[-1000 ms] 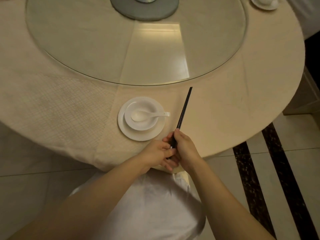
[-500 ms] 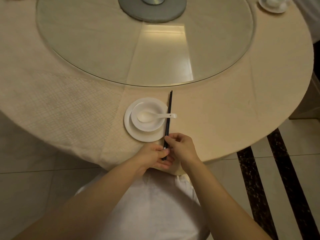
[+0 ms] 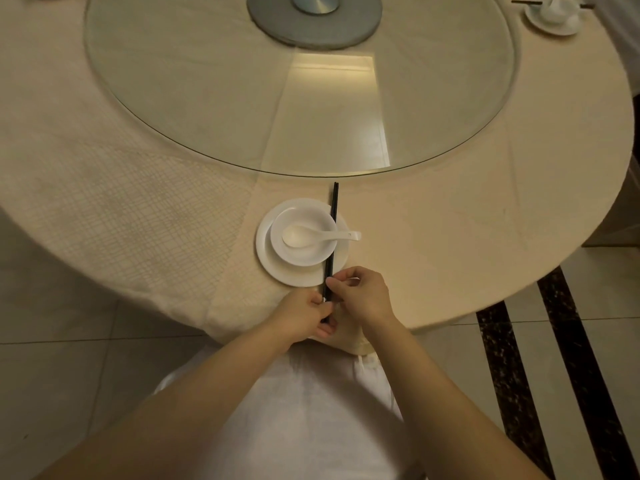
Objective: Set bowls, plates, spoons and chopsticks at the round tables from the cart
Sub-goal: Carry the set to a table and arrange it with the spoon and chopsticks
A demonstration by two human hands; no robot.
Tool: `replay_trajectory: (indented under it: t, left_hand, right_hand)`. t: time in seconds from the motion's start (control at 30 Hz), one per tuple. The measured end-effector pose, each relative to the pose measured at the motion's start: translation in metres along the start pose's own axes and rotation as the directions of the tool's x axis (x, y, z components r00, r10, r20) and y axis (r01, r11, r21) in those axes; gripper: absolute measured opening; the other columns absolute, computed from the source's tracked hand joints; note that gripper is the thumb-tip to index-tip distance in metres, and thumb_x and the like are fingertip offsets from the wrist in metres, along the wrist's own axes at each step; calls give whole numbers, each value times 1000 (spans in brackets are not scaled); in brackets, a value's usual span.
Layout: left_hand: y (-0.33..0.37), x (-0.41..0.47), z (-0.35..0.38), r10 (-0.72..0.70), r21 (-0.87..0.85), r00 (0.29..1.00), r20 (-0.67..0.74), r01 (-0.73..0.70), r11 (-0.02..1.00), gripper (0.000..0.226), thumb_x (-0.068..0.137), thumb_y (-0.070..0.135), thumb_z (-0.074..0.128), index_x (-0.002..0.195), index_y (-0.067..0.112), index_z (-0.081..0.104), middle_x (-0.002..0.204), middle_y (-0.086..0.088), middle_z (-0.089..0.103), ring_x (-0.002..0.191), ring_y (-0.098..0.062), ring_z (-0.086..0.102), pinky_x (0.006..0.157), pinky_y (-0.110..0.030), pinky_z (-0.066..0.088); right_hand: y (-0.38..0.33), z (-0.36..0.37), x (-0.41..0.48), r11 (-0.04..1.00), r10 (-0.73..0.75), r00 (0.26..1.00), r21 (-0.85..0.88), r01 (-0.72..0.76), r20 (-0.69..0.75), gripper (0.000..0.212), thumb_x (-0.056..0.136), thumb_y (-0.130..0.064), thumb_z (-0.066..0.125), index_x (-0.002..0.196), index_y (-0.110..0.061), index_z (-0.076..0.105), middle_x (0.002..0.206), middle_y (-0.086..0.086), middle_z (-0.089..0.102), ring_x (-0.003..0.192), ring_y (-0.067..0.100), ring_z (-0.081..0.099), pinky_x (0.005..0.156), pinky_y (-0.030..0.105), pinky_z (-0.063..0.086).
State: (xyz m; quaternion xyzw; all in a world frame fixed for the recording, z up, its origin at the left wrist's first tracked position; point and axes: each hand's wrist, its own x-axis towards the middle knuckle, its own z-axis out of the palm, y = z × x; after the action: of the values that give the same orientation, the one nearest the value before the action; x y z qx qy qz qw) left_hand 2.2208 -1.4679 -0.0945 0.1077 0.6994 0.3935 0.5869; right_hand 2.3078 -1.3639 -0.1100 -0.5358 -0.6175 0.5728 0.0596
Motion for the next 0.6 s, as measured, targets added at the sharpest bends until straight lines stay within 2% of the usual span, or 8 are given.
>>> replay_trajectory:
  t: [0.07,0.13,0.23,0.3,0.43,0.6]
  left_hand:
    - [-1,3,-2,2,60,1000,-22,0,998,21,102,11,51,83,3,53,78,-21,64,72,-32,68,84,-50,60]
    - [-1,5,-3,14,121,1000,-26,-11,993,20,103,11,49,84,5,53,76,-21,65,69,-32,68,78,-48,61]
    - [-2,4,-3,47,182,998,-42,-39,983,10,103,10,51,95,6,46,78,-26,66,58,-26,69,56,-34,59]
    - [-4,4,-1,69,194,997,-47,-58,979,11,102,9,50,94,8,44,78,-27,65,51,-21,66,48,-27,55]
    - [-6,6,1,111,216,993,-30,-102,971,14,102,8,51,89,10,47,74,-25,65,50,-20,65,48,-29,55]
    - [-6,5,-4,122,216,992,-20,-115,970,6,102,16,53,97,14,51,78,-27,69,55,-23,69,54,-32,58]
  right_hand:
    - [1,0,-1,1000,-20,1000,-14,20,0,10,81,-21,80,82,-15,73,78,7,75,73,19,71,71,36,59]
    - [2,1,-2,1000,-23,1000,-15,23,2,9,81,-21,80,82,-15,73,77,6,75,74,20,72,76,38,59]
    - [3,0,-1,1000,-24,1000,-11,24,0,8,82,-20,80,81,-17,73,77,6,75,77,21,72,78,39,59]
    - [4,-1,-2,1000,-22,1000,0,22,-6,7,82,-20,79,80,-17,73,76,5,74,73,19,72,78,40,60]
    - [4,-2,-3,1000,-21,1000,-9,21,-15,6,84,-19,78,82,-15,73,77,5,75,73,20,72,80,43,60]
    - [1,-2,-3,1000,-27,1000,-11,27,-11,7,85,-19,77,82,-14,73,78,8,75,78,25,73,82,46,58]
